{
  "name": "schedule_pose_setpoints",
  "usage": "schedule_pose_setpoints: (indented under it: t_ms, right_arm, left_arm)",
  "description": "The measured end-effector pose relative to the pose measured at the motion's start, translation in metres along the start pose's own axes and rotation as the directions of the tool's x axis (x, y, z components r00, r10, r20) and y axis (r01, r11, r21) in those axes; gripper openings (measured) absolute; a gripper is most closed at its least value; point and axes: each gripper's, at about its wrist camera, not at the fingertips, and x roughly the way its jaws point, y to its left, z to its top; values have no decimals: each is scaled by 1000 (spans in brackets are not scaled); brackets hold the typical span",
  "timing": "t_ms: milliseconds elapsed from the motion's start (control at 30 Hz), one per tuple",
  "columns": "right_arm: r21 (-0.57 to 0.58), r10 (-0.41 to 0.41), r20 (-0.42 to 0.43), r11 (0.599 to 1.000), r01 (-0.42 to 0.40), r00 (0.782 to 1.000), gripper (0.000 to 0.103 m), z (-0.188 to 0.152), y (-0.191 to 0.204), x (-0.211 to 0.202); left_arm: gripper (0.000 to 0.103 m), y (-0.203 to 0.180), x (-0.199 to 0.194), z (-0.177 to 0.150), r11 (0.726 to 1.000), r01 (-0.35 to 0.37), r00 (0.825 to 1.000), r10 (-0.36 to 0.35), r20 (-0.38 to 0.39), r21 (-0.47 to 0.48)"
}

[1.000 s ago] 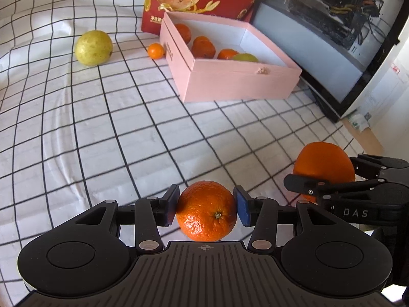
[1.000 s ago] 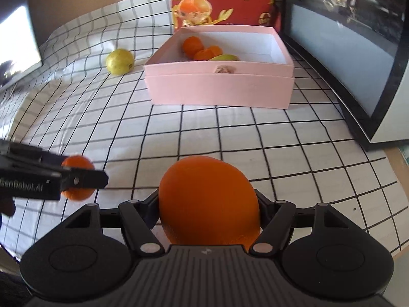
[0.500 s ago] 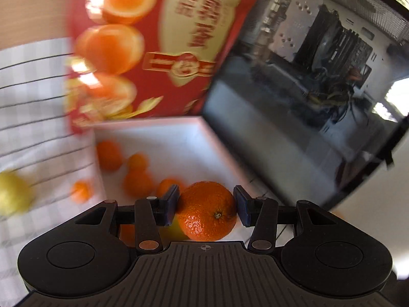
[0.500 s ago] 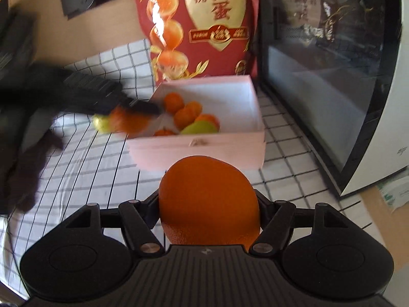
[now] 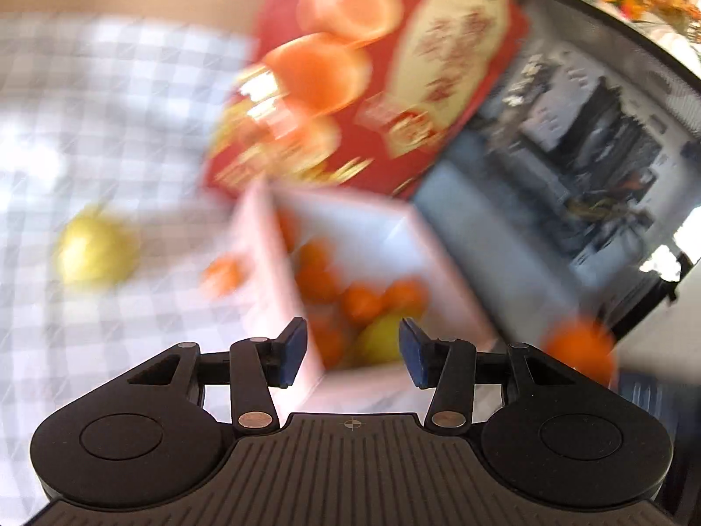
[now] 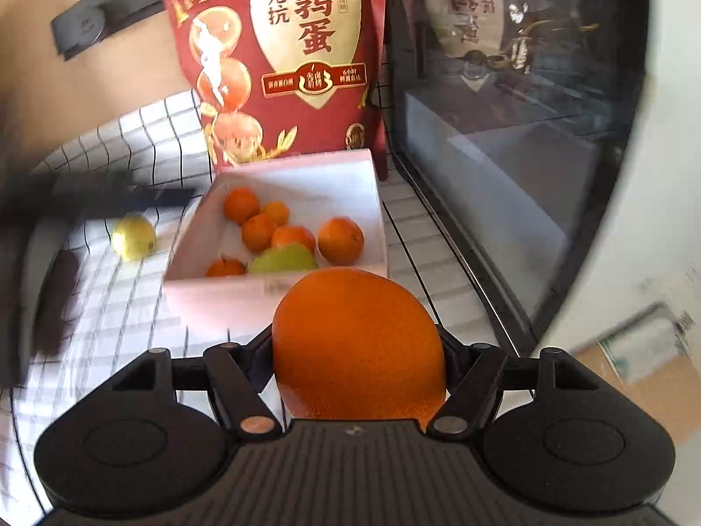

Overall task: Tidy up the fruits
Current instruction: 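Lower the tangerine into the pink box and open the left gripper while the right gripper carries the orange, then lower the large orange into the pink box and open the right gripper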

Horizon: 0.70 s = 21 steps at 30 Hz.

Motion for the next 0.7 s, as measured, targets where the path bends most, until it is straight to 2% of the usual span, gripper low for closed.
schedule_pose_setpoints:
  t_ms: [133, 233, 333, 500, 700]
  right_arm:
    - [-47, 36, -23, 998, -37, 999, 71, 67, 16, 42]
    - [-123, 8, -70, 992, -16, 998, 71, 110, 36, 89]
    - [-167, -26, -126, 986, 5, 992, 71, 135, 53, 132]
    - [-113, -48, -221, 993, 24, 974, 71, 142, 57, 176]
    - [-132, -24, -257, 991, -10, 966, 71, 119, 56, 175]
  left_arm:
    - [51, 29, -32, -41, 993, -79, 997, 77, -22, -87]
    - [51, 36, -50, -60, 988, -114, 993, 112, -24, -104]
    - [51, 44, -68, -69, 981, -160, 987, 160, -2, -107]
    - [51, 64, -88, -77, 963, -224, 974, 227, 7, -153]
    - [51, 84, -89, -81, 950, -244, 969, 249, -2, -192]
